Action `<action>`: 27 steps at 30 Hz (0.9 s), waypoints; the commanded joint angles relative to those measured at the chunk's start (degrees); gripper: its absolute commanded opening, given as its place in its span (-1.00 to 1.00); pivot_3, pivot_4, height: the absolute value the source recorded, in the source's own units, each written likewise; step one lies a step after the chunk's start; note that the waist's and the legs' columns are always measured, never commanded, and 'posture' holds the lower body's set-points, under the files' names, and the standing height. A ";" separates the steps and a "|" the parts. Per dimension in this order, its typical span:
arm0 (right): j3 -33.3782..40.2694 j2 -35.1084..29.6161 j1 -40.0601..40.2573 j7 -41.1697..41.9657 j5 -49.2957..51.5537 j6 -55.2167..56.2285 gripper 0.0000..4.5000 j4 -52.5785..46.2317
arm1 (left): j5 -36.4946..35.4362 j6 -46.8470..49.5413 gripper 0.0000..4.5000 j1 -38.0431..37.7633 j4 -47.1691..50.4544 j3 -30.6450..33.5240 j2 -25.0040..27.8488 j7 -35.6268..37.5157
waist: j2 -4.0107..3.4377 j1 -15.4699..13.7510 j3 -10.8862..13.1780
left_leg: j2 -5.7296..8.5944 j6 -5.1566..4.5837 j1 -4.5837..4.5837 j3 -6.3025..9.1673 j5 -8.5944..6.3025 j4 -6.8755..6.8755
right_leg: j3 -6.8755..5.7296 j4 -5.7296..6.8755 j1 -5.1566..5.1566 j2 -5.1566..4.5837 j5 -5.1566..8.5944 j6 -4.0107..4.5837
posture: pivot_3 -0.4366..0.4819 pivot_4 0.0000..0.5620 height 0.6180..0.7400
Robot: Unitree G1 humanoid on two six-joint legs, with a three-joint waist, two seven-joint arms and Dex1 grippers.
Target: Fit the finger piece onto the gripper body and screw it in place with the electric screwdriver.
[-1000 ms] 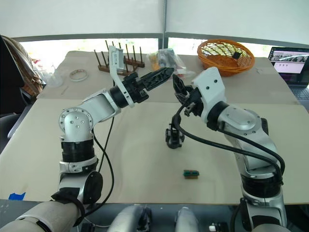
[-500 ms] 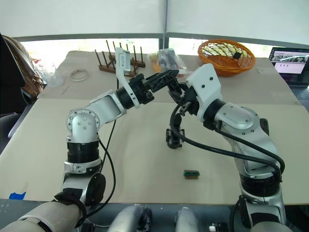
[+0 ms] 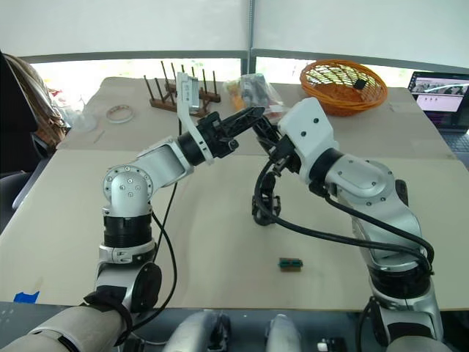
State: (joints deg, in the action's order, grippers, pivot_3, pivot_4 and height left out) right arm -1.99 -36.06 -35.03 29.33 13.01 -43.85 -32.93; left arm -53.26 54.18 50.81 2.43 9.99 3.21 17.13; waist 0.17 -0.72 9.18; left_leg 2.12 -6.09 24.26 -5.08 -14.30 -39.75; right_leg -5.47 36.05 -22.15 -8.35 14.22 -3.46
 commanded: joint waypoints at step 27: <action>3.26 -8.12 -19.93 34.40 37.85 -23.91 0.33 25.76 | 6.54 1.16 -1.00 12.24 -9.39 -16.22 26.11 56.37 | 0.01 0.25 0.01 | -0.04 -0.06 0.12 -0.05 -0.01 0.01 | 0.02 0.05 -0.11 -0.03 0.00 0.03 | -0.05 -0.47 1.00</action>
State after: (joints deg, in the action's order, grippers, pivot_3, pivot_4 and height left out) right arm 0.58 -44.12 -53.48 62.80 50.68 -69.74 -6.90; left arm -46.80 55.79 61.17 -7.61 -7.69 29.46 73.13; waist 0.17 -0.46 9.19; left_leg 2.08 -6.16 24.38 -5.11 -14.32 -39.74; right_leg -5.45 36.09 -22.26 -8.39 14.22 -3.43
